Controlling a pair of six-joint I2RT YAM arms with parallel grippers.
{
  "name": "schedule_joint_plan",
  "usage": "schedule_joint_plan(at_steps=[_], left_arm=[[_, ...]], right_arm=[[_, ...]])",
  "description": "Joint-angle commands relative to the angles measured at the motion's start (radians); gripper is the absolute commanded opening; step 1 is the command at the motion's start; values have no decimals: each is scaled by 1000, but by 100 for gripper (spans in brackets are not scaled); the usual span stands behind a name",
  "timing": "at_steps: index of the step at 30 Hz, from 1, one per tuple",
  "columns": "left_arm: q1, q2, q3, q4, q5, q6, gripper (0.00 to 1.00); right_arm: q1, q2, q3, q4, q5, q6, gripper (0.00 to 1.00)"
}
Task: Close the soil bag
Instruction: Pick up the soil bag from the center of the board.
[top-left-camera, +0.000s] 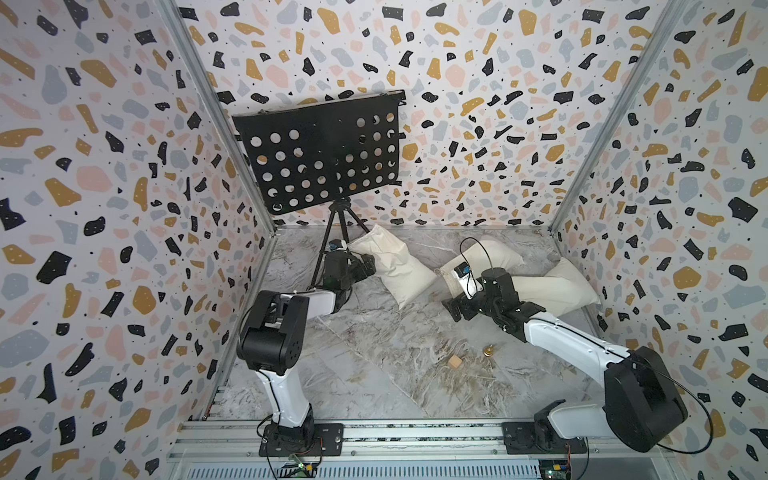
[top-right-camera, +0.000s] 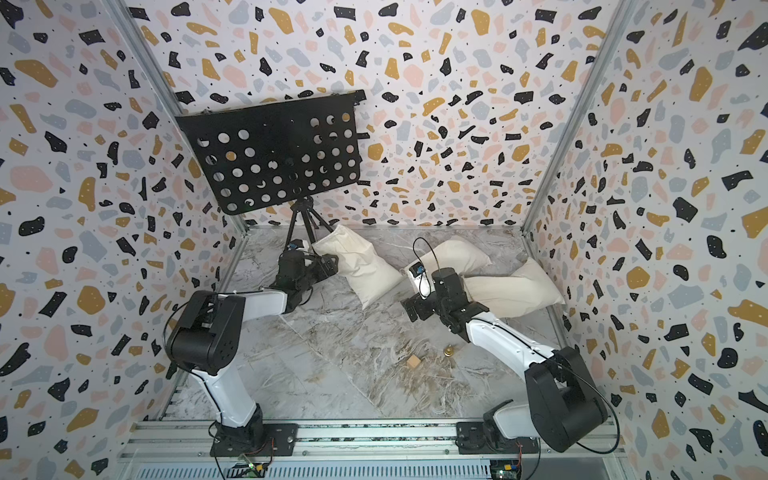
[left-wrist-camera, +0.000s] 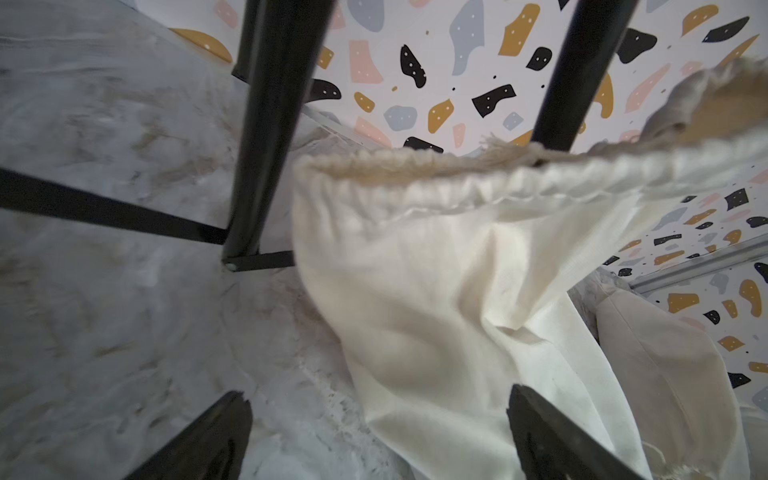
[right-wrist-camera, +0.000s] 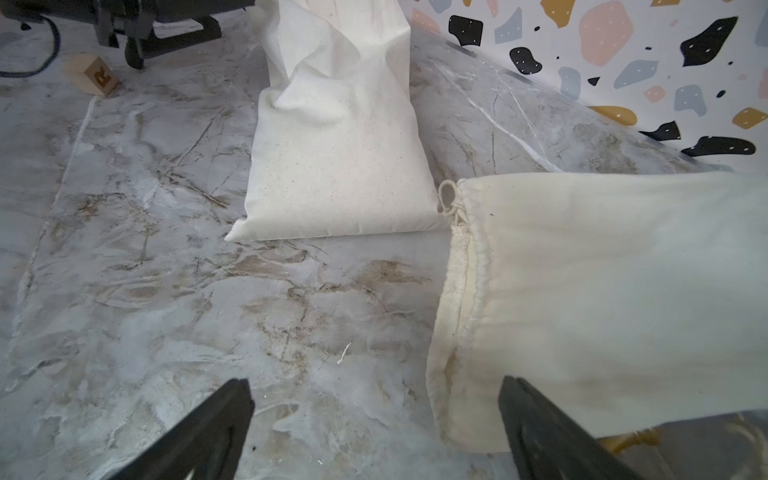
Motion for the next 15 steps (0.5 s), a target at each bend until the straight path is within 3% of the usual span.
schedule_joint_plan(at_steps=[1, 4, 6, 11, 12, 15], left_arm=[[-28, 51, 76, 41, -14, -2, 99], [-44, 95, 118, 42, -22, -1, 88], [-60, 98, 133, 45, -24, 23, 71], [-73, 20, 131, 14, 11, 107, 4], [-77, -12, 121, 4, 7, 129, 0], [-99, -116, 104, -67, 1, 225, 0]], right_arm=[[6, -18, 27, -18, 14, -22, 100], [6, -22, 23, -15, 10, -27, 100], [7, -27, 18, -10, 8, -29, 100], [6, -51, 14, -27, 22, -39, 100], [6, -60, 13, -31, 28, -40, 100], [8, -97, 11, -46, 30, -38, 100]])
